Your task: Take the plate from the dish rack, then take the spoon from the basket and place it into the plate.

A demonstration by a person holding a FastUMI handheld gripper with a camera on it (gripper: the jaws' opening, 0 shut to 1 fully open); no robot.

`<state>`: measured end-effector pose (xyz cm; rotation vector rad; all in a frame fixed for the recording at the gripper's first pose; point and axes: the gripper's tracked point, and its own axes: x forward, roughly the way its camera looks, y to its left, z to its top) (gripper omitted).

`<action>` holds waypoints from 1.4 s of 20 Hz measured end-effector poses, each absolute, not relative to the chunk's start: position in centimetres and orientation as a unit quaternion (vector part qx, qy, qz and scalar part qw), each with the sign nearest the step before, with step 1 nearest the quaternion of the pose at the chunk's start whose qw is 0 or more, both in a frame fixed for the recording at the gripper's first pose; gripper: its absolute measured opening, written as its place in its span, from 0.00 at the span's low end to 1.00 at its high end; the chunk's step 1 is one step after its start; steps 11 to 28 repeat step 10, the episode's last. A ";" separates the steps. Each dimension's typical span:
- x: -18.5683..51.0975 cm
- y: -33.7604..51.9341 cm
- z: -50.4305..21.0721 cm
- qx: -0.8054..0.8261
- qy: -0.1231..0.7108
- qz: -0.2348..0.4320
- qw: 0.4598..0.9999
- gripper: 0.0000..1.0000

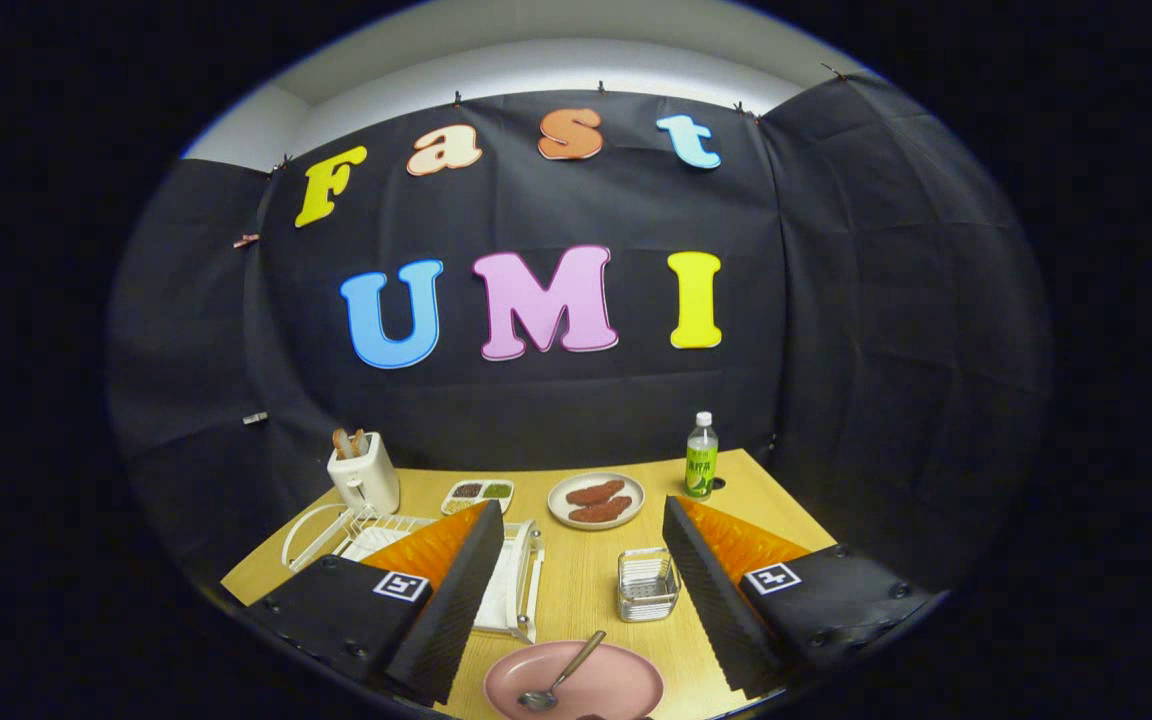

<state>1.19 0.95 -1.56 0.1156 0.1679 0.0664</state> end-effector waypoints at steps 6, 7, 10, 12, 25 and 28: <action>0.8 -0.6 2.4 0.031 0.034 0.026 0.999 0.98; 0.7 -0.8 2.5 0.034 0.033 0.022 0.999 0.98; 1.0 -1.5 2.4 0.040 0.034 0.009 0.999 0.98; 1.0 -1.5 2.4 0.040 0.034 0.009 0.999 0.98; 1.0 -1.5 2.4 0.040 0.034 0.009 0.999 0.98; 1.0 -1.5 2.4 0.040 0.034 0.009 0.999 0.98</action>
